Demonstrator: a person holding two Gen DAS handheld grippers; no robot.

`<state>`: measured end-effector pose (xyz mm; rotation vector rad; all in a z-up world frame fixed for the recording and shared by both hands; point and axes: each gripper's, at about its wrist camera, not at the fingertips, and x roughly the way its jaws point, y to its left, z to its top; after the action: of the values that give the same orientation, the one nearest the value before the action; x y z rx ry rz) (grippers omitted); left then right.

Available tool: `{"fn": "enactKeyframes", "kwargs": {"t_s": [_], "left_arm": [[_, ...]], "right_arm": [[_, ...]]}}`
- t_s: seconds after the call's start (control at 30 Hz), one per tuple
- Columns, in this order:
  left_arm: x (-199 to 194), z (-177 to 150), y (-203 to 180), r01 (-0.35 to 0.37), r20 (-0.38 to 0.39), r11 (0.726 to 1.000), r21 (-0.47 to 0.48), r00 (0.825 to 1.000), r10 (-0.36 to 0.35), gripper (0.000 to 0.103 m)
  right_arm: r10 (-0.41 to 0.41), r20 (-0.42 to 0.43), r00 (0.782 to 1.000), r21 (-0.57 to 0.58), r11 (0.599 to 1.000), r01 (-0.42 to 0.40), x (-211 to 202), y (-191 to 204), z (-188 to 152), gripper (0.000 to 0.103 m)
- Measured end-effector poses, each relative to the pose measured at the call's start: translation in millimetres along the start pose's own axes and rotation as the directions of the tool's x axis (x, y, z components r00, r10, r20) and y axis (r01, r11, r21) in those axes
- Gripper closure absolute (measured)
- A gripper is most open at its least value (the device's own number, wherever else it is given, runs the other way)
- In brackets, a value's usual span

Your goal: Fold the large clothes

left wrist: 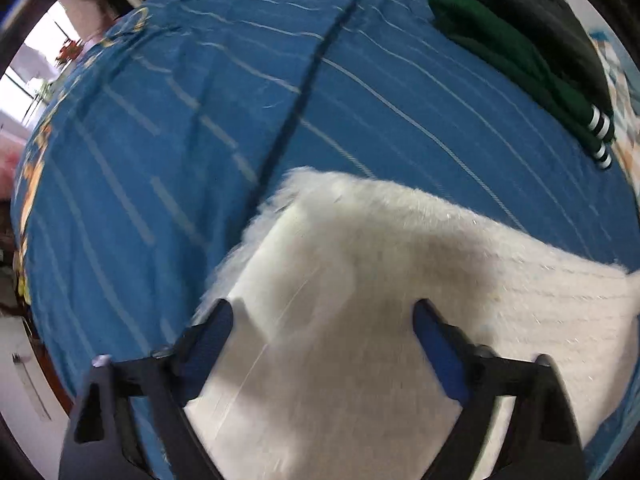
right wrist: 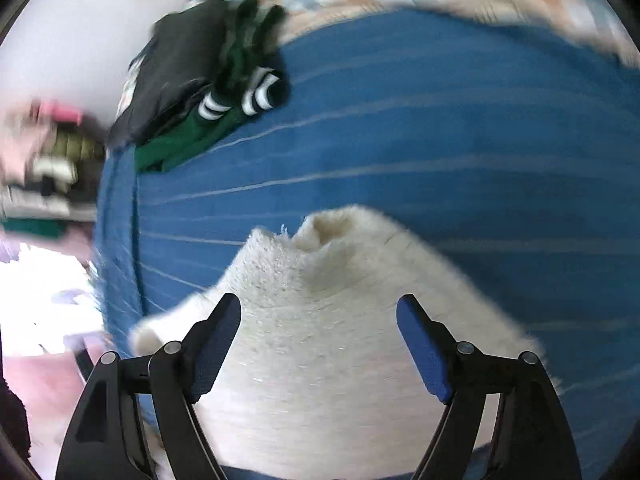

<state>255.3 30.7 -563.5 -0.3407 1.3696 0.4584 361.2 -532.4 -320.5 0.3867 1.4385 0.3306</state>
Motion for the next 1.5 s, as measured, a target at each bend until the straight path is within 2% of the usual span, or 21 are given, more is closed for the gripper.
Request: {"fn": "enactKeyframes", "kwargs": {"t_s": [0.03, 0.07, 0.2, 0.3, 0.4, 0.43, 0.47, 0.5, 0.53, 0.67, 0.77, 0.93, 1.0, 1.07, 1.1, 1.13, 1.17, 1.2, 1.23, 1.4, 1.5], "left_arm": [[4, 4, -3, 0.015, 0.003, 1.000, 0.016, 1.000, -0.015, 0.092], [3, 5, -4, 0.035, 0.006, 0.999, 0.017, 0.999, -0.035, 0.096], [-19, 6, 0, 0.029, 0.088, 0.999, 0.035, 0.996, -0.032, 0.099], [-26, 2, 13, 0.037, 0.091, 0.999, 0.006, 0.995, -0.038, 0.099], [-21, 1, 21, 0.042, 0.069, 0.999, -0.016, 0.997, -0.040, 0.099], [-17, 1, 24, 0.047, 0.059, 0.999, -0.022, 0.997, -0.046, 0.099], [-16, 1, 25, 0.053, 0.052, 0.998, -0.033, 0.997, -0.051, 0.099], [-12, 3, 28, 0.060, 0.047, 0.997, -0.047, 0.997, -0.058, 0.099], [-11, 5, 30, 0.063, 0.043, 0.997, -0.055, 0.997, -0.060, 0.099], [-6, 9, 32, 0.079, 0.033, 0.994, -0.068, 0.996, -0.077, 0.099], [12, 8, 33, 0.087, -0.009, 0.994, -0.064, 0.996, -0.088, 0.096], [-6, 13, 40, 0.154, -0.032, 0.986, -0.065, 0.987, -0.157, 0.092], [-27, 8, 50, 0.157, 0.003, 0.984, -0.088, 0.987, -0.158, 0.091], [-44, 3, 61, 0.130, 0.029, 0.986, -0.101, 0.991, -0.128, 0.091], [-56, -2, 70, 0.107, 0.047, 0.987, -0.120, 0.994, -0.102, 0.090], [-64, -7, 76, 0.098, 0.055, 0.986, -0.136, 0.994, -0.092, 0.076], [-70, -12, 82, 0.084, 0.057, 0.985, -0.152, 0.995, -0.076, 0.065], [-74, -17, 87, 0.065, 0.057, 0.984, -0.166, 0.997, -0.056, 0.030], [-76, -22, 90, 0.054, 0.061, 0.983, -0.175, 0.997, -0.044, 0.010], [-72, -42, 79, -0.016, 0.058, 0.987, -0.157, 0.998, 0.026, 0.010], [-67, -46, 59, -0.034, 0.065, 0.990, -0.136, 0.997, 0.043, 0.010]], "right_arm": [[-0.026, -0.006, 1.000, -0.051, 0.998, 0.026, -2, 3, 2, 0.021], [-0.050, -0.018, 0.999, -0.109, 0.993, 0.047, 1, 9, 5, 0.021], [-0.076, -0.056, 0.996, -0.255, 0.965, 0.060, 22, 29, 17, 0.021], [-0.053, -0.089, 0.995, -0.328, 0.944, 0.021, 50, 45, 32, 0.021], [-0.048, -0.172, 0.984, -0.351, 0.936, -0.016, 82, 56, 44, 0.021], [-0.050, -0.212, 0.976, -0.347, 0.937, -0.027, 91, 59, 47, 0.035], [-0.052, -0.206, 0.977, -0.347, 0.938, -0.024, 97, 63, 50, 0.085], [-0.052, -0.205, 0.977, -0.341, 0.940, -0.022, 98, 65, 52, 0.093], [-0.050, -0.214, 0.976, -0.314, 0.949, -0.020, 100, 67, 54, 0.094], [-0.020, -0.080, 0.997, -0.256, 0.967, -0.001, 79, 76, 69, 0.103], [-0.106, 0.016, 0.994, -0.227, 0.968, 0.107, 74, 71, 84, 0.103], [-0.096, -0.124, 0.988, -0.127, 0.989, 0.080, 91, 51, 88, 0.103], [-0.096, -0.083, 0.992, -0.131, 0.988, 0.085, 68, 50, 76, 0.103], [-0.120, 0.011, 0.993, -0.161, 0.980, 0.120, 37, 49, 59, 0.091], [-0.123, 0.045, 0.991, -0.159, 0.979, 0.129, 27, 48, 51, 0.083], [-0.115, 0.068, 0.991, -0.147, 0.981, 0.124, 16, 45, 41, 0.067], [-0.090, 0.066, 0.994, -0.134, 0.986, 0.098, 10, 42, 34, 0.062], [-0.033, 0.046, 0.998, -0.113, 0.993, 0.038, 6, 39, 26, 0.062], [-0.010, 0.018, 1.000, -0.098, 0.995, 0.012, 6, 37, 20, 0.062], [-0.032, -0.139, 0.990, -0.116, 0.993, 0.015, 61, 48, 1, 0.066], [-0.115, -0.177, 0.978, -0.113, 0.989, 0.096, 116, 47, 8, 0.068]]}}
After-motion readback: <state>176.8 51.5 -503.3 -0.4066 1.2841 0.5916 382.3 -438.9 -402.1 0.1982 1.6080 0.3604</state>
